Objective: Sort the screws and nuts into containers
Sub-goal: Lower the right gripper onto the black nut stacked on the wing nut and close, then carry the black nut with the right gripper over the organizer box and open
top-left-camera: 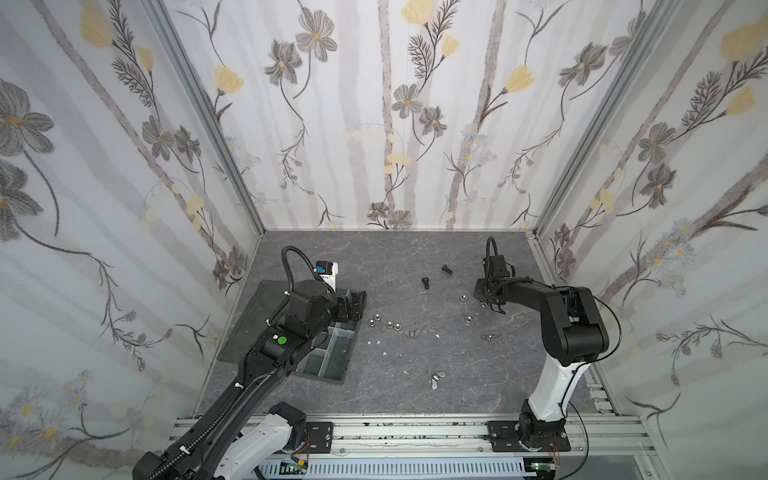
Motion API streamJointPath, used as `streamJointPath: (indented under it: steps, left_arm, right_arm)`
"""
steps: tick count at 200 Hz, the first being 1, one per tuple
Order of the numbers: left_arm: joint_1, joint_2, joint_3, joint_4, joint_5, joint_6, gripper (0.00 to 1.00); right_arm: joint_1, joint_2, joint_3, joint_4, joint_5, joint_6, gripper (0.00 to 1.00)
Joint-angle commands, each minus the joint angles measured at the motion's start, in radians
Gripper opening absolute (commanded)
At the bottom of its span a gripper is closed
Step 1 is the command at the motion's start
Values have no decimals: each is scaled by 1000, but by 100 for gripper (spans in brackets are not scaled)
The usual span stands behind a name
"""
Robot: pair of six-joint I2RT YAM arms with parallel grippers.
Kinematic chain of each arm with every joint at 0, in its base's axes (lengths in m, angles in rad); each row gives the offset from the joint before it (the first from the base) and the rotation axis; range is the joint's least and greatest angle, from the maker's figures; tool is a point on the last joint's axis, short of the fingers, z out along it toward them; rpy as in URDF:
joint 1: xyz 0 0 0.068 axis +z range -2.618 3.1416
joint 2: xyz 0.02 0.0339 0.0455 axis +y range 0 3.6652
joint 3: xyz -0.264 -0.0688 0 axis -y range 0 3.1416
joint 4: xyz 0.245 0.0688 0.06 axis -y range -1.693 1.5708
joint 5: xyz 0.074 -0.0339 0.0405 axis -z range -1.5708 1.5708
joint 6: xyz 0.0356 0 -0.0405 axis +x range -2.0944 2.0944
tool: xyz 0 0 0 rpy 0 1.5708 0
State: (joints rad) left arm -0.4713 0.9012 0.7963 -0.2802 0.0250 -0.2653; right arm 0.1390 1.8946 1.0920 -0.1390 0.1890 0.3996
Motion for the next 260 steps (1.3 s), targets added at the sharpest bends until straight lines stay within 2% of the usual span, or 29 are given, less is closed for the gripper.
streamJointPath:
  steps: [1, 72, 108, 139, 184, 260]
  left_arm:
    - [3, -5, -4, 27, -9, 5, 100]
    - [4, -16, -9, 29, -16, 4, 100]
    - [4, -21, -10, 29, -22, 5, 100]
    - [3, -26, -12, 30, -25, 3, 100]
    - [3, -37, -15, 31, -31, 3, 100]
    - [4, -74, -26, 39, -87, -7, 100]
  right_arm:
    - [2, -5, 5, -10, -10, 1, 16]
    - [33, -56, 2, -27, -7, -11, 12]
    - [87, -89, 3, -27, -19, -16, 11]
    - [169, -117, 19, -30, -22, -16, 12]
    - [320, -80, 129, -71, -36, -6, 11]
    - [516, 50, 334, -71, -195, 23, 11]
